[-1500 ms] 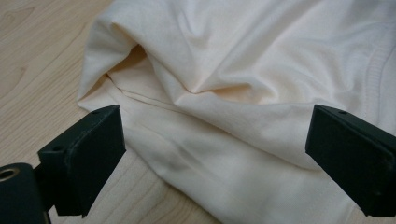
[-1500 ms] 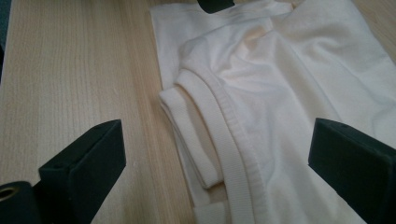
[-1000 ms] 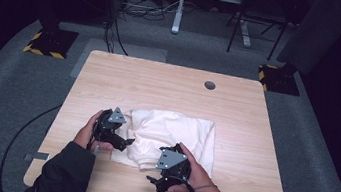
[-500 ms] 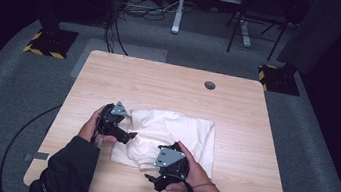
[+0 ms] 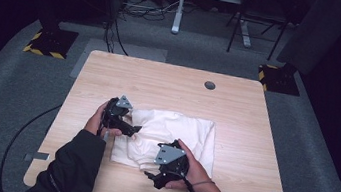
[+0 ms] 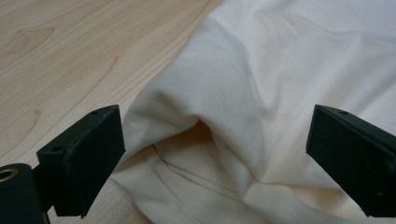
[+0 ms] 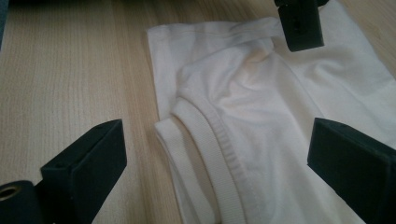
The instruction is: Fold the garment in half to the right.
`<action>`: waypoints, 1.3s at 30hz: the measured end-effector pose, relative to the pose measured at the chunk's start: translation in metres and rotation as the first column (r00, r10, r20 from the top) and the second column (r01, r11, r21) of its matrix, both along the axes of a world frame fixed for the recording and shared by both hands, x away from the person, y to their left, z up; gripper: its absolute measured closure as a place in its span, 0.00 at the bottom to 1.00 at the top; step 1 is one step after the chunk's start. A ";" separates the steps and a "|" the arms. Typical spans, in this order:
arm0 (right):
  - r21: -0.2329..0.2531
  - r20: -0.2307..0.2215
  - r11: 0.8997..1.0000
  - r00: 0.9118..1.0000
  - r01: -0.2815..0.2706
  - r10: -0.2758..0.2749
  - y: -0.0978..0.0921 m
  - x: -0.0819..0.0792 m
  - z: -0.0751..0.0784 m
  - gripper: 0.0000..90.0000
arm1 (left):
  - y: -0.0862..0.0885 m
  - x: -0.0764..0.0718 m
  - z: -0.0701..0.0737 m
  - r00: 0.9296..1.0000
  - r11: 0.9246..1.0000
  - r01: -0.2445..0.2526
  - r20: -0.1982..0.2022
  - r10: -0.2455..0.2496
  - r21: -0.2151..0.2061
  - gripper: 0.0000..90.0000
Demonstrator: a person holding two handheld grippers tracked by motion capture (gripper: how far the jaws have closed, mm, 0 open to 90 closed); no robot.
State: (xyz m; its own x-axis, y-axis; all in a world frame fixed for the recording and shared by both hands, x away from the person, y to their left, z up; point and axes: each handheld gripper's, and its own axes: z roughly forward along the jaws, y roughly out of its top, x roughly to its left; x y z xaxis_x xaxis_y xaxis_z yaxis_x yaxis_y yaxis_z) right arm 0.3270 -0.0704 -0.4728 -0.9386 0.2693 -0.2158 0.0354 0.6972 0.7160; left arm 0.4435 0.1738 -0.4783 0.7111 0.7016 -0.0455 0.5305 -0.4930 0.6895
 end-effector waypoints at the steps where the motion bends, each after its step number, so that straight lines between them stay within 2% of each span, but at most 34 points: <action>1: -0.001 -0.001 1.000 1.000 -0.001 0.001 0.001 0.000 0.000 0.05 | 0.000 0.002 -0.001 1.000 1.000 0.000 -0.004 0.000 0.003 0.05; 8: -0.011 -0.006 1.000 1.000 -0.014 0.014 0.005 -0.001 -0.003 0.05 | -0.003 0.016 -0.012 0.999 0.999 -0.028 -0.029 0.030 0.044 0.05; 10: -0.012 -0.008 1.000 1.000 -0.020 0.020 0.005 -0.001 -0.004 0.05 | -0.004 0.018 -0.015 0.999 0.999 -0.025 -0.046 0.027 0.037 0.05; 21: -0.017 -0.012 1.000 1.000 -0.020 0.020 0.006 -0.001 -0.005 0.05 | -0.007 0.029 -0.021 0.995 0.999 -0.046 -0.085 0.046 0.008 0.04; 25: -0.019 -0.013 1.000 1.000 -0.023 0.023 0.007 -0.001 -0.006 0.05 | -0.009 0.029 -0.021 0.996 0.998 -0.053 -0.065 0.055 0.023 0.06; 27: -0.020 -0.014 0.999 1.000 -0.024 0.024 0.007 -0.001 -0.006 0.05 | -0.010 0.028 -0.021 0.997 0.998 -0.063 -0.052 0.064 0.021 0.11; 29: -0.023 -0.015 0.999 0.999 -0.029 0.028 0.007 -0.002 -0.007 0.05 | -0.009 0.026 -0.020 0.997 0.998 -0.064 -0.043 0.064 0.004 0.25; 31: -0.026 -0.017 0.999 0.999 -0.032 0.032 0.008 -0.002 -0.008 0.05 | -0.009 0.024 -0.020 0.998 0.998 -0.062 -0.033 0.061 -0.001 0.33; 34: -0.031 -0.015 0.999 0.999 -0.038 0.037 0.009 -0.003 -0.009 0.05 | -0.006 0.024 -0.019 0.998 0.998 -0.043 -0.048 0.041 -0.038 0.56; 36: -0.033 -0.016 0.999 0.999 -0.037 0.037 0.011 -0.003 -0.010 0.05 | -0.007 0.023 -0.018 0.998 0.999 -0.029 -0.058 0.027 -0.040 0.66; 39: -0.030 -0.018 0.999 0.999 -0.040 0.039 0.013 -0.004 -0.010 0.05 | -0.009 0.023 -0.017 0.997 0.999 -0.021 -0.069 0.019 -0.040 0.75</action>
State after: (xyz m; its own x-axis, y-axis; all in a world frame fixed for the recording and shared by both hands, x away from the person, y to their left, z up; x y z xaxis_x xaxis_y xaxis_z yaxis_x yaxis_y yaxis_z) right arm 0.3231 -0.0569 -0.4826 -0.9520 0.2254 -0.2071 0.0194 0.7195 0.6942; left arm 0.4663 0.1651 -0.4953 0.6912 0.7122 -0.1224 0.5869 -0.4545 0.6701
